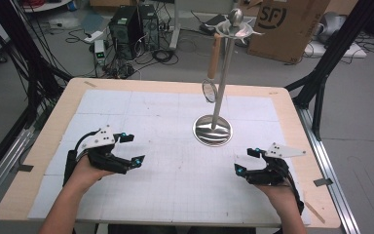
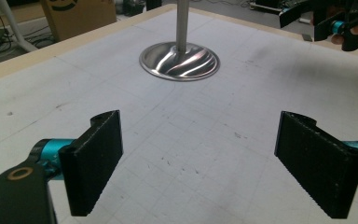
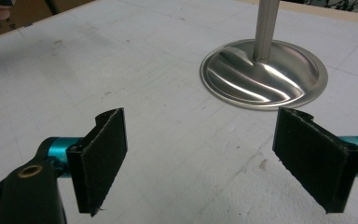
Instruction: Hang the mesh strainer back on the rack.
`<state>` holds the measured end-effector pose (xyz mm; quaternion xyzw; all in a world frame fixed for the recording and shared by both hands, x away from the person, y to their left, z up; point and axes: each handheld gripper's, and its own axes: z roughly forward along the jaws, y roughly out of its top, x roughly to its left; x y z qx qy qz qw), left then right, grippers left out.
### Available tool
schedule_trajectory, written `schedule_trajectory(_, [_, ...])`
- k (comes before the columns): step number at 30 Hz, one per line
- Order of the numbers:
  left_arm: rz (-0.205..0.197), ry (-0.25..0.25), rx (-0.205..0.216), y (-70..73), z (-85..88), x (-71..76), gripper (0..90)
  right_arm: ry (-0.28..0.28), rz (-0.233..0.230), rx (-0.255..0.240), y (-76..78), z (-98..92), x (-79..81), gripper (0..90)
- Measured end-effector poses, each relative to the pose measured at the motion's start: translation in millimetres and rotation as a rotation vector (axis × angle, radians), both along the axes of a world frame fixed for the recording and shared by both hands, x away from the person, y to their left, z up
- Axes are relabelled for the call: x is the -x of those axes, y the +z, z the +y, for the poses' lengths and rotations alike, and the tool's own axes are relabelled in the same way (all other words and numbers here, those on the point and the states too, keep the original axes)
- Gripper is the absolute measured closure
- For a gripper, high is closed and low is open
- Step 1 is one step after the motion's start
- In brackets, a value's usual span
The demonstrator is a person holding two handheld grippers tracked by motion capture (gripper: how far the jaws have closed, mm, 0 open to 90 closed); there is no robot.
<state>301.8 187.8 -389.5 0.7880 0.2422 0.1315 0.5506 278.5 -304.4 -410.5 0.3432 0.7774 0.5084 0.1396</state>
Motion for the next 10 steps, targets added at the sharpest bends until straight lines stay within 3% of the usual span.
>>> schedule_trajectory(10, [0.006,0.008,-0.005,-2.2,-2.2,-1.4,15.8,0.002,0.004,0.000,-1.1,0.6,-0.7,16.9])
